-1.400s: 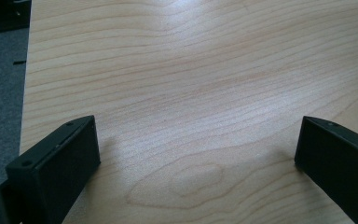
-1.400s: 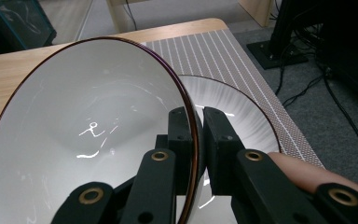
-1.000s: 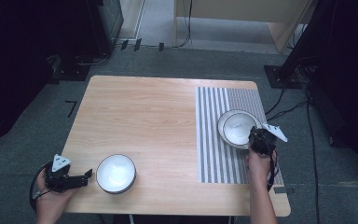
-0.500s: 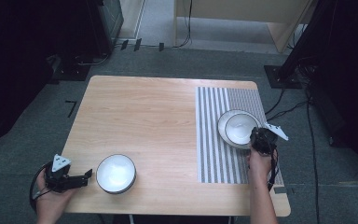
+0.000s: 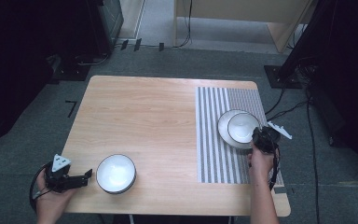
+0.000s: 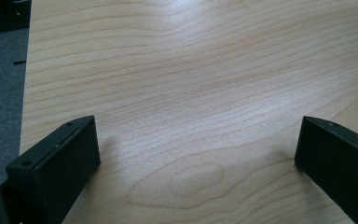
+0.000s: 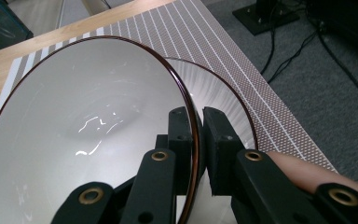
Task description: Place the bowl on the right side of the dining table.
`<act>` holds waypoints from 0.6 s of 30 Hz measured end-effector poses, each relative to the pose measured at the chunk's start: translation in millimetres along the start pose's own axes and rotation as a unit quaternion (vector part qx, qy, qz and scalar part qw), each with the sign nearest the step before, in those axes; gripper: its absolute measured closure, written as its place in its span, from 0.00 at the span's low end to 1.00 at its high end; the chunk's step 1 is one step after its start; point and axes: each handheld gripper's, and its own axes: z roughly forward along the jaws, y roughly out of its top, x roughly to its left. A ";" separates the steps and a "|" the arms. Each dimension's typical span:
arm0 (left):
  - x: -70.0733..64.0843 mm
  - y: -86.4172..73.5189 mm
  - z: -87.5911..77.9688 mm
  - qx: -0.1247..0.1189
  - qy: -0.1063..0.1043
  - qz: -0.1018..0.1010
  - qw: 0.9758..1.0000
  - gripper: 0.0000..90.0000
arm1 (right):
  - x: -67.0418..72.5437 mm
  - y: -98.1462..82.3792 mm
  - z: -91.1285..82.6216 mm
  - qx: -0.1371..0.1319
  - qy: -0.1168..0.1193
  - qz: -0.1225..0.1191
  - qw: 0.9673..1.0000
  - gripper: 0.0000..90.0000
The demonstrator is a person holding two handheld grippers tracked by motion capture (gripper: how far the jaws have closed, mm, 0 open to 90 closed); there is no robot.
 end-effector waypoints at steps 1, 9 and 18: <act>0.0 0.0 0.0 0.000 0.000 0.000 1.000 0.00 | -0.9 0.7 0.7 0.004 0.002 0.004 1.000 0.93; 0.0 0.0 0.0 0.000 0.000 0.000 1.000 0.00 | -5.6 5.8 8.3 0.029 0.011 0.038 0.999 0.92; 0.0 0.0 0.0 0.000 0.000 0.000 1.000 0.00 | -7.2 7.6 15.9 0.040 0.008 0.060 0.997 0.91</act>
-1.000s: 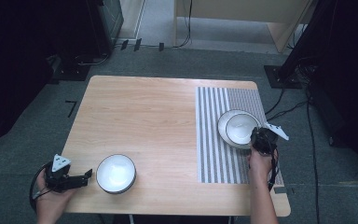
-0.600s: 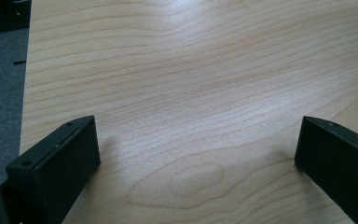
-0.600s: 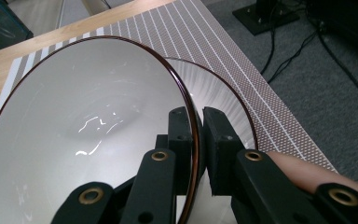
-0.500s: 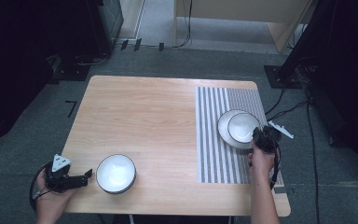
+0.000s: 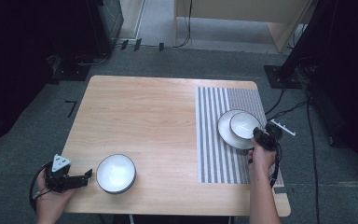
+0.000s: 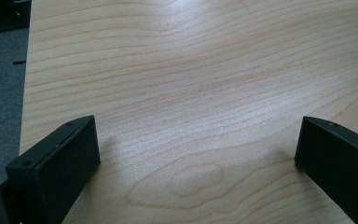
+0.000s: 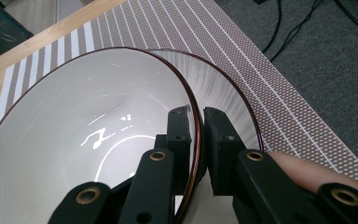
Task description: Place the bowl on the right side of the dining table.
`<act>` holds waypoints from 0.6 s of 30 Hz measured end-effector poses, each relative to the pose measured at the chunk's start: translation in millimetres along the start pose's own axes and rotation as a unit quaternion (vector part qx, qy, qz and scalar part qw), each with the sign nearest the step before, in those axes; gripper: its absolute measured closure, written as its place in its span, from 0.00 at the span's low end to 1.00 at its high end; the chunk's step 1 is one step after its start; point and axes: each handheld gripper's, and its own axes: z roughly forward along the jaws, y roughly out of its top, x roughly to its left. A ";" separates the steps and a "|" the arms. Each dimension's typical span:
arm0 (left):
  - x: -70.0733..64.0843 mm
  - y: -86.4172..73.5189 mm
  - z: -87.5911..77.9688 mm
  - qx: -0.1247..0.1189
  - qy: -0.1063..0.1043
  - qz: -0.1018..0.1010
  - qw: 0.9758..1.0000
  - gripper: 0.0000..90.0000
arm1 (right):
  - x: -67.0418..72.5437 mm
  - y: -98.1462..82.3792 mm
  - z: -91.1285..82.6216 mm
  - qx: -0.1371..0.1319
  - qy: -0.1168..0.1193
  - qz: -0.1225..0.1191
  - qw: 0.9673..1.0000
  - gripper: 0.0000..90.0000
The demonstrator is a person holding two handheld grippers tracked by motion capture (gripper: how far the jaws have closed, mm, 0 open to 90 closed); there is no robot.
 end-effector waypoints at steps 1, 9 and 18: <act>0.0 0.0 0.0 0.000 0.000 0.000 1.000 0.00 | 0.3 0.1 0.0 0.000 0.000 -0.002 1.000 0.91; 0.0 0.0 0.0 0.000 0.000 0.000 1.000 0.00 | -0.6 0.5 -1.3 -0.010 0.022 -0.017 1.000 0.76; 0.1 0.0 0.0 0.000 0.000 0.000 1.000 0.00 | -0.3 1.3 -6.4 -0.048 0.041 -0.044 0.997 0.34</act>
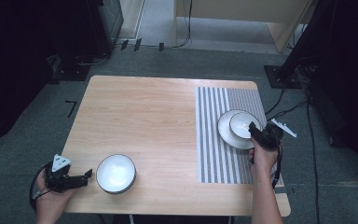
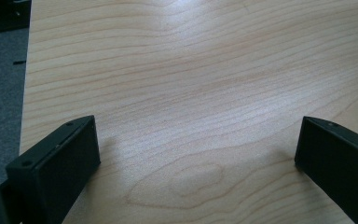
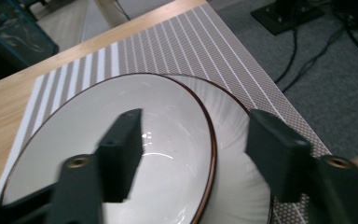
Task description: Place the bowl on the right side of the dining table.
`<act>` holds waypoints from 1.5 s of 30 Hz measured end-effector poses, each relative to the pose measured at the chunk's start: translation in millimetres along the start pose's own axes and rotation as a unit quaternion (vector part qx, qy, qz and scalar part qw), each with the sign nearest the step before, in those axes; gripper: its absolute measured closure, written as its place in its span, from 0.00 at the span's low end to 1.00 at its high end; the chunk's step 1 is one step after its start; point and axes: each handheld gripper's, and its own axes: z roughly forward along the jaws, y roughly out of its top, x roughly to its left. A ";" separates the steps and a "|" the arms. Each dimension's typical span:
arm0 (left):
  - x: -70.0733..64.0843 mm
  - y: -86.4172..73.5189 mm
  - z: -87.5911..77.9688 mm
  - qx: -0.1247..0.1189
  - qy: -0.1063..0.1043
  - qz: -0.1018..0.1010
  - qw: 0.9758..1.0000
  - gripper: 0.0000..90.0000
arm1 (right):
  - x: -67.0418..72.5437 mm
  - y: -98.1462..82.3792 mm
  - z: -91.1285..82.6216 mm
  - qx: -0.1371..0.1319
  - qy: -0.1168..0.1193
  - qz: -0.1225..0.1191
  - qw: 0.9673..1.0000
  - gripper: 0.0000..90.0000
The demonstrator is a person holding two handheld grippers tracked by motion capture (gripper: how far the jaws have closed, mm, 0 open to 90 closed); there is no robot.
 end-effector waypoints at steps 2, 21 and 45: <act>0.0 0.0 0.0 0.000 0.000 0.000 1.000 0.00 | -0.5 0.1 -1.4 -0.007 0.011 -0.012 1.000 0.25; 0.0 0.0 -0.1 0.000 0.000 0.000 1.000 0.00 | -5.0 -8.3 -22.0 -0.041 0.046 -0.071 0.996 0.00; 0.2 0.0 -0.1 0.000 -0.001 0.000 1.000 0.00 | -34.5 -23.4 -45.5 -0.046 0.060 -0.085 0.994 0.00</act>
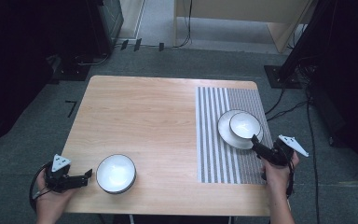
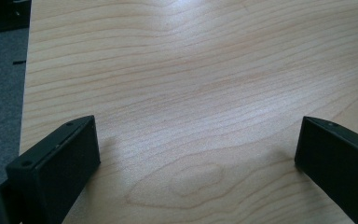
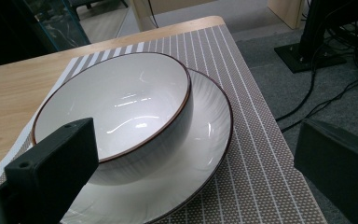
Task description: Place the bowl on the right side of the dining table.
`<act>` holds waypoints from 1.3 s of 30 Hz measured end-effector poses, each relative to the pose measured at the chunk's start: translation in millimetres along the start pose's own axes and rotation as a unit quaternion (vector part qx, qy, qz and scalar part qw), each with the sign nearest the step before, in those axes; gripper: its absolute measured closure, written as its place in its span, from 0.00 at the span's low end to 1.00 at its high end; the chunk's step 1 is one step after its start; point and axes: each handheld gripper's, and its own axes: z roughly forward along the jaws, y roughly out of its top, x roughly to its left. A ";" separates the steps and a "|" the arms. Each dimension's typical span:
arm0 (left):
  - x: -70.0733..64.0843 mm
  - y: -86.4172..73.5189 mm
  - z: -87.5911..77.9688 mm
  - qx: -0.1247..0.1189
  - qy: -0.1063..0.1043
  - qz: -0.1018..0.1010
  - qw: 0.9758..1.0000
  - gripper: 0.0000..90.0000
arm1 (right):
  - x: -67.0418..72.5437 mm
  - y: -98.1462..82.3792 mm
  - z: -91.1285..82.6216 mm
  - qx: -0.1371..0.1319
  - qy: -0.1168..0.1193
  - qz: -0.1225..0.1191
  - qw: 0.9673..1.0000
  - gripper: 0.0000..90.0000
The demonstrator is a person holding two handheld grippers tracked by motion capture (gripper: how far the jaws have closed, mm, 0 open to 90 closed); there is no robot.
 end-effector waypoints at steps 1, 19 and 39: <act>0.0 0.0 0.0 0.000 0.000 0.000 1.000 0.00 | -0.6 -0.6 -0.9 0.000 0.000 0.003 1.000 0.00; 0.0 0.0 0.0 0.000 0.000 0.000 1.000 0.00 | -11.1 -19.4 -9.9 0.013 0.019 -0.015 1.000 0.00; 0.1 0.0 0.0 0.000 0.000 0.000 1.000 0.00 | -22.1 -36.0 -23.5 0.039 0.033 -0.034 0.998 0.00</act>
